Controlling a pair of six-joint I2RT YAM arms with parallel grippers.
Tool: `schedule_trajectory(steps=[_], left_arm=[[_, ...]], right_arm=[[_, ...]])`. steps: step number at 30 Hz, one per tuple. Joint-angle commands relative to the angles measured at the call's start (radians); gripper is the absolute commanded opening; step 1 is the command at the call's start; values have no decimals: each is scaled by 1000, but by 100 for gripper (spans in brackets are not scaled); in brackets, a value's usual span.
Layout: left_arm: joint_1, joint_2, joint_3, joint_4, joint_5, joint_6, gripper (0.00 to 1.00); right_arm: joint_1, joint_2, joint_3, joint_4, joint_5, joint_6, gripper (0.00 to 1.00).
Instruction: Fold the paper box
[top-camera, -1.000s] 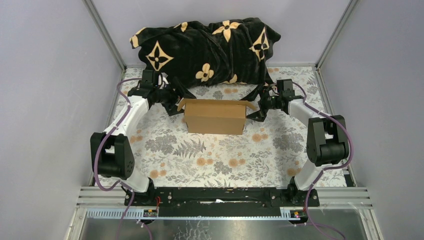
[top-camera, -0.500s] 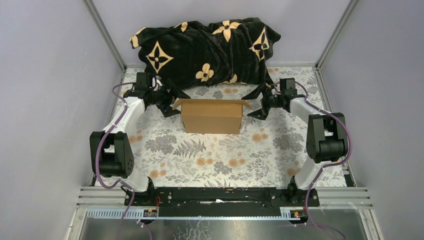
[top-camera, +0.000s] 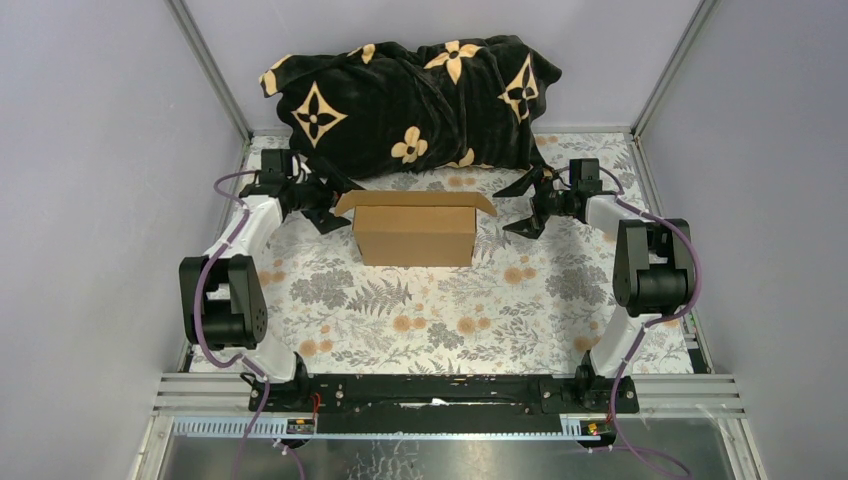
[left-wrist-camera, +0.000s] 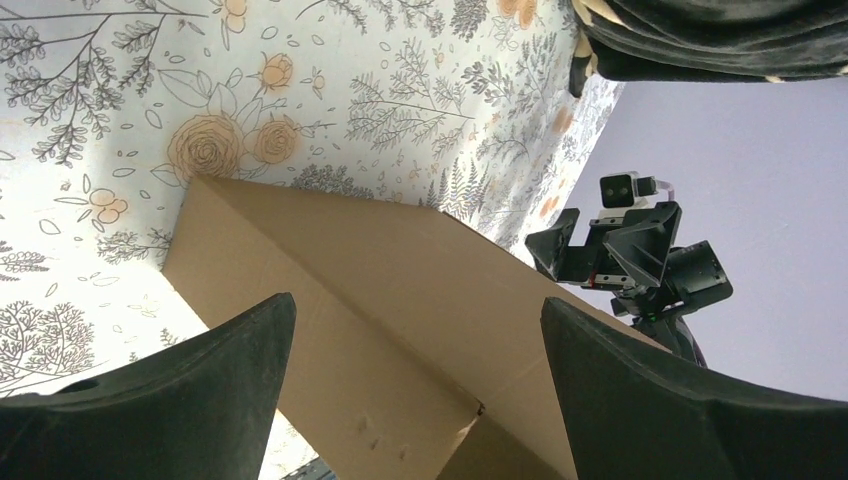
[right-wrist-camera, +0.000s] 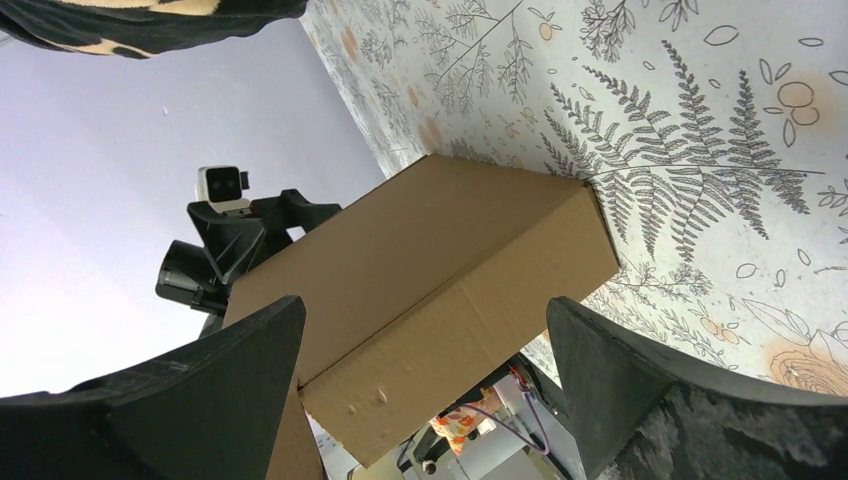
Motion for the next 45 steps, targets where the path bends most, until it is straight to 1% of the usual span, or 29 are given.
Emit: schedule_trajectory(steps=[1,10,19,23,31,34,36,39,43,45], left_arm=[[4,9,-16,63,-1,-10,99],[42,27,-14,62,-106,-26,99],[106,25,-38,97,-151,-46,99],[107,4,-27,120,-199,-42,99],[106,31,138,110,-290,-33,99],[106,22,160,125,-311,-31,99],[93,6,157,142,-310,-24,99],[31,-41,131,158,-354,14,99],[-38,-191,26,258,-453,51,99],[-62,-256,6,282,-486,80,99]], right_arm=[[1,-4,28,38,-54,-3,100],[-6,-1,46,21,-48,-17,100],[-11,19,44,49,-51,-8,100],[-60,20,65,14,-26,-48,100],[-128,27,173,-127,97,-177,100],[-139,30,210,-160,138,-214,100],[-140,27,226,-165,161,-227,100],[-140,21,240,-154,194,-244,100],[-140,-17,255,-147,231,-287,100],[-140,-49,263,-149,258,-316,100]])
